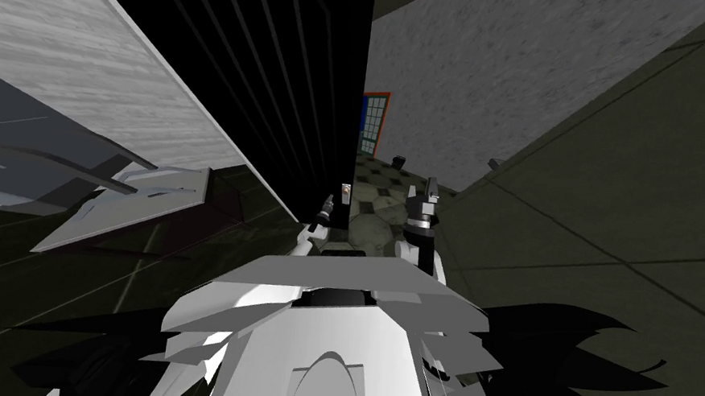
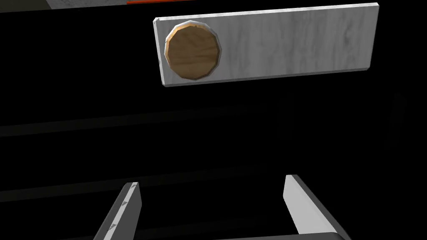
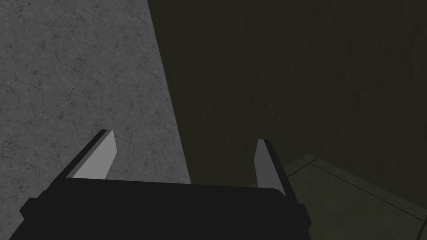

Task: Push the door open

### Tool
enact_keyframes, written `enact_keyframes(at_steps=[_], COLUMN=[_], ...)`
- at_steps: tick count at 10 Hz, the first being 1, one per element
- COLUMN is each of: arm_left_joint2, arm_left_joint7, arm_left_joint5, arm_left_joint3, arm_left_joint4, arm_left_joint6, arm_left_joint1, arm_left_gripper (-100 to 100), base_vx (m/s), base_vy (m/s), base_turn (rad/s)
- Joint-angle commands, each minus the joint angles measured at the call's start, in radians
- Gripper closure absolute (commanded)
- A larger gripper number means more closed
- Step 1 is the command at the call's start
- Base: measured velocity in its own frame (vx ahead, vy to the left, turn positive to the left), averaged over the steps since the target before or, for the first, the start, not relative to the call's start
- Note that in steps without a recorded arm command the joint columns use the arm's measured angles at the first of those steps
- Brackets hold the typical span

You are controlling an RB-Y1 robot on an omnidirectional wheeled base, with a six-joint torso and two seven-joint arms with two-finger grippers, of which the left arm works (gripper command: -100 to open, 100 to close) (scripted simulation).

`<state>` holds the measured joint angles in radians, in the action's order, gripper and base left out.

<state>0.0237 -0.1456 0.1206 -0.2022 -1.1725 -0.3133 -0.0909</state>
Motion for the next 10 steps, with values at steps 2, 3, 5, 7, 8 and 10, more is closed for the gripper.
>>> enact_keyframes(at_steps=[2, 3, 5, 7, 8, 10], arm_left_joint2=[-0.010, -0.025, -0.053, -0.056, -0.056, -0.056], arm_left_joint7=[-0.004, -0.006, -0.008, -0.006, -0.006, -0.006], arm_left_joint5=[-0.001, -0.002, -0.003, -0.002, -0.002, -0.002], arm_left_joint3=[0.008, 0.012, 0.016, 0.017, 0.017, 0.017], arm_left_joint4=[0.010, 0.014, 0.018, 0.020, 0.020, 0.020], arm_left_joint6=[-0.006, -0.009, -0.012, -0.013, -0.013, -0.013], arm_left_joint1=[-0.007, -0.010, -0.014, -0.016, -0.016, -0.016], arm_left_gripper=[-100, -100, -100, -100, 100, 100], base_vx=[0.250, 0.204, 0.171, 0.093, -0.007, -0.022], base_vy=[-0.080, -0.087, -0.114, -0.106, 0.008, 0.022], base_turn=[-0.020, -0.021, -0.013, -0.001, 0.001, -0.018])
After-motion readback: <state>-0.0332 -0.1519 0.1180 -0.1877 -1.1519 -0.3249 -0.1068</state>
